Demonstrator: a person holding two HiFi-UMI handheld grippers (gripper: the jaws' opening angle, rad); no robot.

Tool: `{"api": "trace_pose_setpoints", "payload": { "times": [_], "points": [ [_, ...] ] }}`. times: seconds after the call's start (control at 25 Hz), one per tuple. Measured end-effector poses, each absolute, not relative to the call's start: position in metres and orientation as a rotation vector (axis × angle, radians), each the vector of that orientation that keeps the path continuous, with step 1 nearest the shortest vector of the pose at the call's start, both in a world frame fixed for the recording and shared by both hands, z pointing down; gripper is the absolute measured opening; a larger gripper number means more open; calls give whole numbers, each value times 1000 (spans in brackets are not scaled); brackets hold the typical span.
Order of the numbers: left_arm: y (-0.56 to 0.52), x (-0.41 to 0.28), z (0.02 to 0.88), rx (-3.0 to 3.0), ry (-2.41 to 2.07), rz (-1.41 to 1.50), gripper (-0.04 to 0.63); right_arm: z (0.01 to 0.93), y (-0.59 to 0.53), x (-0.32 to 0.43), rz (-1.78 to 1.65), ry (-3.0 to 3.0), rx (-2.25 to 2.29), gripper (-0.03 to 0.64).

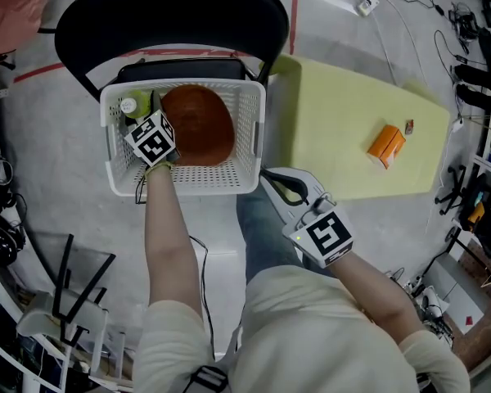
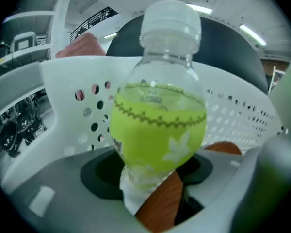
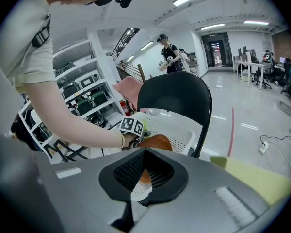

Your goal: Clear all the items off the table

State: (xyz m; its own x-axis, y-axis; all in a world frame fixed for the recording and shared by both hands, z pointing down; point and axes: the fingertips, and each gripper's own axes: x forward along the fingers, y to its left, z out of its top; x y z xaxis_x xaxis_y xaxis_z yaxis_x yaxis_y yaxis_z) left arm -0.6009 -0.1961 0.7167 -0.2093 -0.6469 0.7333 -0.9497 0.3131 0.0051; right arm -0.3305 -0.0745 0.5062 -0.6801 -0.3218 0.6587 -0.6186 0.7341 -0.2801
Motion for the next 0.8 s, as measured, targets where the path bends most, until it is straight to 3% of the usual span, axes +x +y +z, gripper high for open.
{"api": "trace_pose_setpoints", "payload": {
  "times": [0.8],
  "points": [
    [-186,-594,661,1417,-2006,441,397,483,-70,-331,626,-2408,726,-6]
  ]
}}
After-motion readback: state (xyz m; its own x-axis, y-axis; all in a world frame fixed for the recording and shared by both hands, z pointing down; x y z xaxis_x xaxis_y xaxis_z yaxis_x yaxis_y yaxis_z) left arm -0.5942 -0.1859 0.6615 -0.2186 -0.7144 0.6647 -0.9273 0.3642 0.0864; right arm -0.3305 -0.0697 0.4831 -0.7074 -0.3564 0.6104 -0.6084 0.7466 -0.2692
